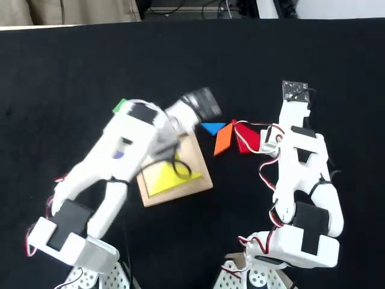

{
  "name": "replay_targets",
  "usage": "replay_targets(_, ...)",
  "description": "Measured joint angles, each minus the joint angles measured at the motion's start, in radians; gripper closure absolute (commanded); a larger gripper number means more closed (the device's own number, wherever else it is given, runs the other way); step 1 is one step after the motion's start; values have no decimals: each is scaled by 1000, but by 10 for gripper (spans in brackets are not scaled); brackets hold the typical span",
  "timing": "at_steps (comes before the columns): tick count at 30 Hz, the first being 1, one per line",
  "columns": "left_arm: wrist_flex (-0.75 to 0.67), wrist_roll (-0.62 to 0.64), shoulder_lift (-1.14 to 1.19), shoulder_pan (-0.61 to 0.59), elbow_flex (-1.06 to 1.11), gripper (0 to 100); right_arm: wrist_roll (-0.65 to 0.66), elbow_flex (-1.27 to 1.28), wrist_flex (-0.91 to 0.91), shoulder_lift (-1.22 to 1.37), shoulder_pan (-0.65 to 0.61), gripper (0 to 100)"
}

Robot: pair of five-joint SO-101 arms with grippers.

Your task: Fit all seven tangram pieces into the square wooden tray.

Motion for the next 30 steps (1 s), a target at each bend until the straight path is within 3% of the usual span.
replay_targets(2,-80,64,12,-46,6,978,0,0,0,0,0,987)
replay_targets(8,-267,118,80,-55,160,968,0,0,0,0,0,987)
replay_targets(15,-249,126,87,-51,203,968,0,0,-5,0,0,987)
replay_targets(30,-193,129,80,115,249,967,0,0,-8,0,0,987)
